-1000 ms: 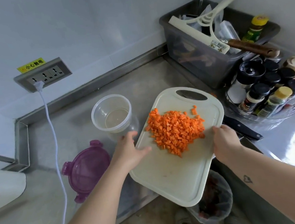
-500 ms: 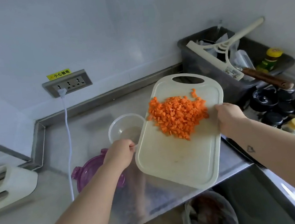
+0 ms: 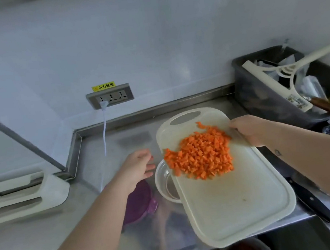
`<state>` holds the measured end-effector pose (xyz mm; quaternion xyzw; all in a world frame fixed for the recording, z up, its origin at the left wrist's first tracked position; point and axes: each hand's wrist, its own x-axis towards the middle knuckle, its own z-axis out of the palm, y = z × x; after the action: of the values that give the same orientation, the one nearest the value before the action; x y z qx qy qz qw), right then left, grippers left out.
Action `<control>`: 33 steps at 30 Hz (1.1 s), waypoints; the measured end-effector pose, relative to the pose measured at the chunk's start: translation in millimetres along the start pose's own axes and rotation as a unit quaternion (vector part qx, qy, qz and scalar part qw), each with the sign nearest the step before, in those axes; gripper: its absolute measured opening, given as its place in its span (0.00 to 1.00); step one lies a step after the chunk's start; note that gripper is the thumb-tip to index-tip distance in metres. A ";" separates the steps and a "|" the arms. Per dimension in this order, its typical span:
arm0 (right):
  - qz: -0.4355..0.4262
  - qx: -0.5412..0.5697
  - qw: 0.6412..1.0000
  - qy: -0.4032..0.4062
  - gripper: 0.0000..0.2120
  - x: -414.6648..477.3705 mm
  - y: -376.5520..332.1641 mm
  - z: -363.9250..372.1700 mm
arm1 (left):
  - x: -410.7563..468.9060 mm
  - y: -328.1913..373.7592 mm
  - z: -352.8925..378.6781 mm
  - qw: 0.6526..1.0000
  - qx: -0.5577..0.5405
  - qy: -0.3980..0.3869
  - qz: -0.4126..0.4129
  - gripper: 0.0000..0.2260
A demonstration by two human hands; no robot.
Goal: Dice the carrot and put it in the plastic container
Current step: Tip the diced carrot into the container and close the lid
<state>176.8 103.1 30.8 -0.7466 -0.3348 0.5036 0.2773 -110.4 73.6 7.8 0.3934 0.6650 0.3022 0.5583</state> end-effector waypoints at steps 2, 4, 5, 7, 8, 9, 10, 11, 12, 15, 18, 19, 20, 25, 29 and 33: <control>-0.008 -0.040 0.999 -0.024 0.13 7.4 -11.5 3.5 | 8.3 10.6 2.3 0.996 -0.083 -0.001 -0.023 0.11; -0.020 -0.085 0.995 -0.047 0.14 12.9 -22.5 7.5 | 19.8 16.6 1.7 0.992 -0.123 0.001 -0.035 0.11; -0.030 -0.110 0.992 -0.057 0.14 13.5 -28.6 9.5 | 26.4 18.0 0.2 0.992 -0.118 0.000 -0.035 0.13; -0.041 -0.129 0.988 -0.076 0.13 16.0 -37.5 13.6 | 36.5 18.4 -2.7 0.996 -0.082 -0.010 -0.025 0.18; -0.052 -0.149 0.984 -0.085 0.13 17.6 -40.9 16.0 | 39.7 18.9 -3.8 0.998 -0.056 -0.017 -0.018 0.19; -0.065 -0.175 0.978 -0.091 0.13 20.7 -43.9 19.1 | 41.9 19.7 -4.0 0.999 -0.022 -0.024 -0.011 0.20; -0.079 -0.202 0.971 -0.096 0.14 23.3 -46.9 22.4 | 43.1 21.0 -4.1 0.999 0.017 -0.030 -0.002 0.21; -0.092 -0.232 0.963 -0.098 0.15 27.1 -48.9 25.5 | 43.8 22.2 -3.5 0.998 0.050 -0.035 0.006 0.22; -0.099 -0.252 0.957 -0.103 0.15 29.4 -51.0 29.6 | 44.9 22.8 -3.5 0.997 0.071 -0.042 0.011 0.23; -0.118 -0.285 0.945 -0.109 0.14 37.5 -59.0 41.0 | 49.4 18.1 -5.1 0.995 0.067 -0.067 -0.005 0.25; -0.147 -0.327 0.928 -0.103 0.12 44.9 -64.4 50.6 | 53.5 8.8 -9.2 0.995 0.035 -0.089 -0.030 0.23; -0.156 -0.337 0.923 -0.099 0.12 46.2 -66.5 54.3 | 53.8 5.4 -10.5 0.995 0.024 -0.093 -0.039 0.22; -0.164 -0.346 0.919 -0.094 0.11 48.9 -68.2 57.8 | 53.0 2.8 -11.7 0.994 0.016 -0.096 -0.046 0.21; -0.185 -0.382 0.902 -0.086 0.13 57.2 -73.5 77.9 | 52.0 -13.0 -13.5 0.992 -0.003 -0.099 -0.071 0.20; -0.220 -0.362 0.902 -0.083 0.14 59.1 -77.2 95.0 | 54.9 -25.8 -12.2 0.994 -0.047 -0.056 -0.076 0.18; -0.240 -0.330 0.911 -0.058 0.17 62.6 -79.2 107.3 | 53.4 -30.8 -7.7 0.993 -0.092 -0.024 -0.074 0.12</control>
<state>75.5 209.4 18.4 -0.6622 -0.6663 0.3253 0.1081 -127.3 104.1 -43.5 0.2967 0.6484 0.3104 0.6287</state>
